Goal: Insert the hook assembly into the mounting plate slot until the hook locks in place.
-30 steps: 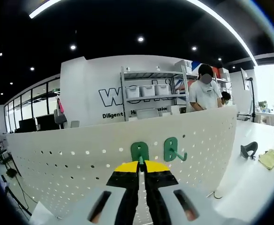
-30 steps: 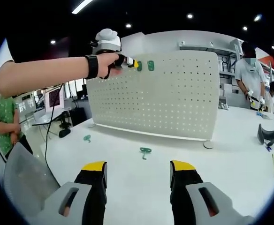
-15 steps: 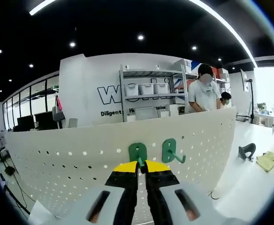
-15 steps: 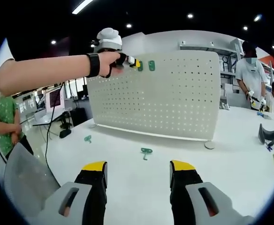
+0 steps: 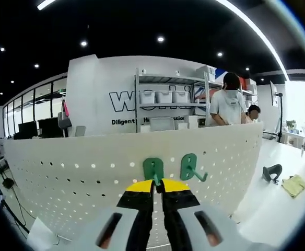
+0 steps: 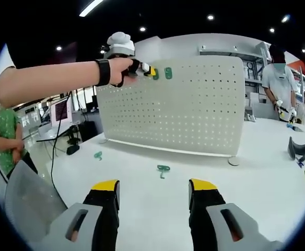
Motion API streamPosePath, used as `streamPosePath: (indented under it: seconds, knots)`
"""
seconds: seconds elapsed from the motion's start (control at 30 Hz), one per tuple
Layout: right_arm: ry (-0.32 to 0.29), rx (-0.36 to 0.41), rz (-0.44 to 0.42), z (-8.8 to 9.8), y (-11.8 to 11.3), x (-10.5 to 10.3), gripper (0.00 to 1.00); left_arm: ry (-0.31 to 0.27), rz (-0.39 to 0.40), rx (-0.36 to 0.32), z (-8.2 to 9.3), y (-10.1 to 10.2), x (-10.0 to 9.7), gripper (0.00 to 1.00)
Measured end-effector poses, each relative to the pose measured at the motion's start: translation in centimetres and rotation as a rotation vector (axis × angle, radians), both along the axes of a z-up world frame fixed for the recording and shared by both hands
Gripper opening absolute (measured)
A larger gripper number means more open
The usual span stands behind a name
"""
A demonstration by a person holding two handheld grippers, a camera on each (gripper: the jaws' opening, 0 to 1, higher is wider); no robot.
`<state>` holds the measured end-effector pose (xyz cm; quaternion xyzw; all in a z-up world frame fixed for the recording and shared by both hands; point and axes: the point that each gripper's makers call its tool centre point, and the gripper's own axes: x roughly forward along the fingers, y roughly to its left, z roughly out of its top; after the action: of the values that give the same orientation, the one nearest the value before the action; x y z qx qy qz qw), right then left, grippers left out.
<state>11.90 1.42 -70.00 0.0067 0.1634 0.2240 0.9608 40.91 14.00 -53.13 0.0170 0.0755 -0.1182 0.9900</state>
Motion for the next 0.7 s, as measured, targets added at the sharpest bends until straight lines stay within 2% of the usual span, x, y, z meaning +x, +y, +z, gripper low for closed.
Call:
streamPosePath:
  seconds: [0.3,0.5,0.7]
  knots:
    - [0.006,0.001,0.011,-0.1,0.2,-0.1,0.53,-0.034,-0.021,0.0,1.0,-0.4,0.1,0.07]
    - [0.004,0.005,0.007,0.0,0.1,-0.1,0.53,-0.03,-0.046,0.019,1.0,-0.8,0.9,0.08]
    - [0.003,0.0,0.006,0.0,0.0,0.0,0.53,-0.012,-0.062,0.035,0.5,-0.9,0.8,0.11]
